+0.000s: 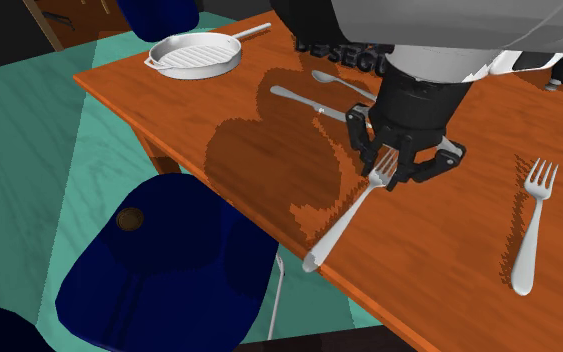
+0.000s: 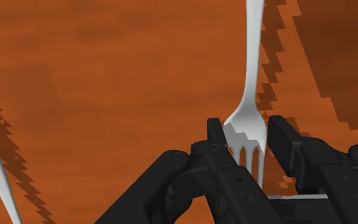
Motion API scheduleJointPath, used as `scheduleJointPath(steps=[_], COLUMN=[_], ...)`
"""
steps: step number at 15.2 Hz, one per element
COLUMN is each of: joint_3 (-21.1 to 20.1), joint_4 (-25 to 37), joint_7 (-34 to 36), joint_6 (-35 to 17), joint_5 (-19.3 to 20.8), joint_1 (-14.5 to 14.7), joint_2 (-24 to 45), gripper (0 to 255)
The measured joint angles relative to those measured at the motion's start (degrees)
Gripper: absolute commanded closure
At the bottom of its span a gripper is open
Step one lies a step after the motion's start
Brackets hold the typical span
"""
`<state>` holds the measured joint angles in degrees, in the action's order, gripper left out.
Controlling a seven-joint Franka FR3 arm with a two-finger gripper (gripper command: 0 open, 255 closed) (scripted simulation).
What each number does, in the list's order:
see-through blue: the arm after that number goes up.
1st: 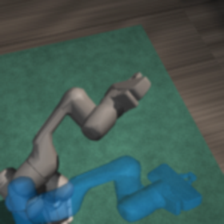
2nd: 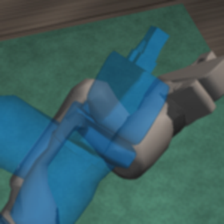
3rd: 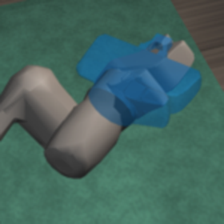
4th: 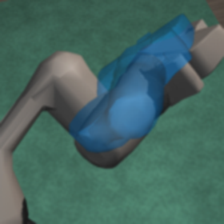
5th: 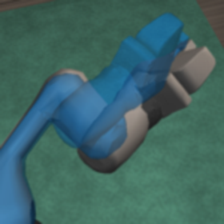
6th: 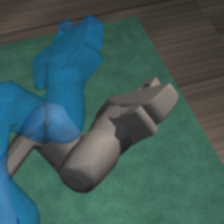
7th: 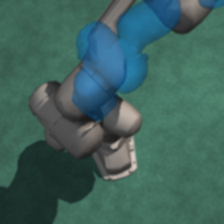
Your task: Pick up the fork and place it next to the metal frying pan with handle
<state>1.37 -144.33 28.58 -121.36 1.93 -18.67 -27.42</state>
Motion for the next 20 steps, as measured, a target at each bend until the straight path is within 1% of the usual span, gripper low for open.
scheduleJointPath(steps=[17,20], joint_3=[-0.2,-0.7], joint_4=[11.1,12.7], joint_7=[-0.2,0.4], joint_6=[13.6,14.8], joint_5=[-0.3,-0.5], joint_1=[0.1,0.4], joint_2=[-2.3,-1.9], gripper=[255,255])
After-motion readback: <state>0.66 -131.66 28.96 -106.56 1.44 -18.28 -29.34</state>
